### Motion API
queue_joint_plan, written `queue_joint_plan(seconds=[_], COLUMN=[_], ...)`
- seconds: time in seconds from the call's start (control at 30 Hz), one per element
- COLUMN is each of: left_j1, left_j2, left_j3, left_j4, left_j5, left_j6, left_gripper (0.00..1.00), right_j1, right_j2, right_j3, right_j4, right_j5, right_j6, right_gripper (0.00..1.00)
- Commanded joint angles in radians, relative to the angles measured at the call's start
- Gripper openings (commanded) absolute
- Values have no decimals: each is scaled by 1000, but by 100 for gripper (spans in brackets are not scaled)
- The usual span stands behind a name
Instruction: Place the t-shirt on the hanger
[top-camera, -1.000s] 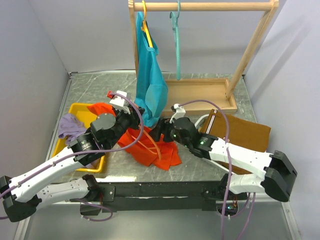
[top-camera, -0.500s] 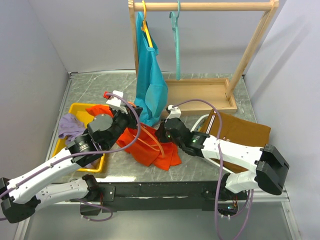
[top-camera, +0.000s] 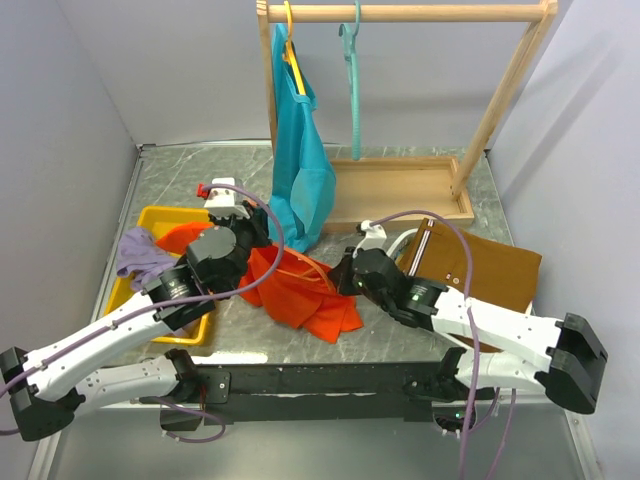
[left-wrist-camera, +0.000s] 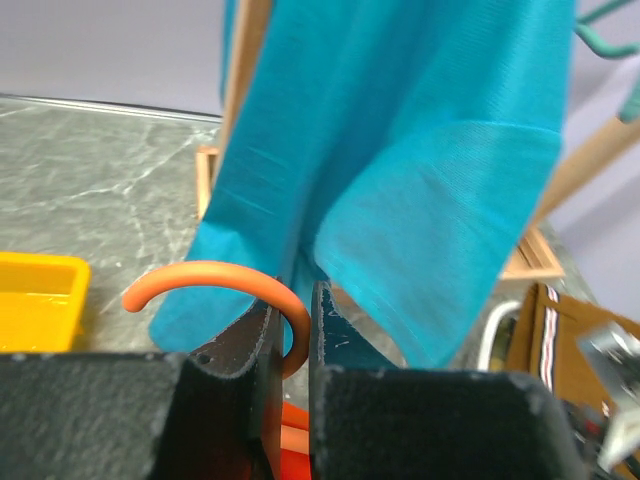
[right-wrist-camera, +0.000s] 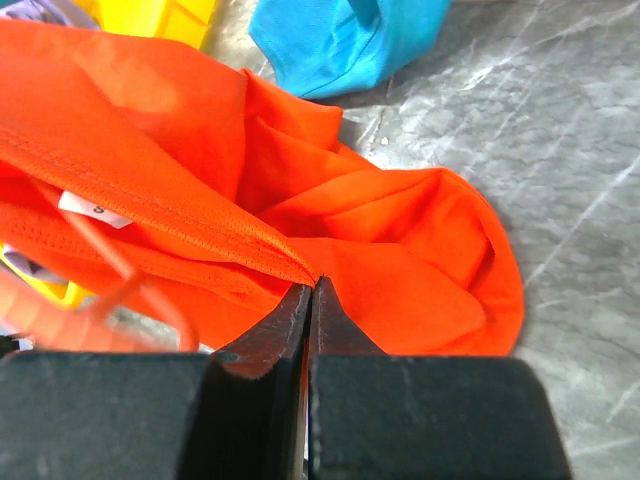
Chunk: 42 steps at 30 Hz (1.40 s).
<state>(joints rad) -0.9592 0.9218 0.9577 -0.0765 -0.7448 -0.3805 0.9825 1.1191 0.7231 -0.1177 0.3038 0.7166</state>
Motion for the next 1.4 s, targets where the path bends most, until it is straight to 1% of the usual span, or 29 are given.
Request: queue_joint_plan(seconds=[0.0,0.2,0.47,0.7,0.87,1.03,1.17,1.33,1.37], left_j1=[4,4,2,5,4,5,5,4,4], left_j2=[5,14,29,28,22,29,28,28,22], left_j3=[7,-8,6,3,-19,-25,-28,-11,-13], left_j4=[63,67,31,23,37,43,70,69,96], left_j5=[-139,-189,-240,-266,-280,-298,-283,-254,-243], left_j6=[-24,-31,-69,-66,-57,-51,-40,-28,-24], left_gripper=[1,1,1,1,1,1,1,1,1], right_j1=[2,4,4,4,4,5,7,22,25], right_j2=[-70,-114,-120,-139,-163,-186,-177,-154,-148], right_j3=[-19,-25,-51,-64,-30,32,105,148,165], right_j4=[-59,-91,-102,-112,-152,-206,-244,-260,-261], right_j5=[47,50,49,64,74,37,-8,-48,-54], right_j6=[-2,-12,-13,-11,-17,-45,-71,-92,-92], right_gripper=[0,0,0,0,0,0,0,0,0])
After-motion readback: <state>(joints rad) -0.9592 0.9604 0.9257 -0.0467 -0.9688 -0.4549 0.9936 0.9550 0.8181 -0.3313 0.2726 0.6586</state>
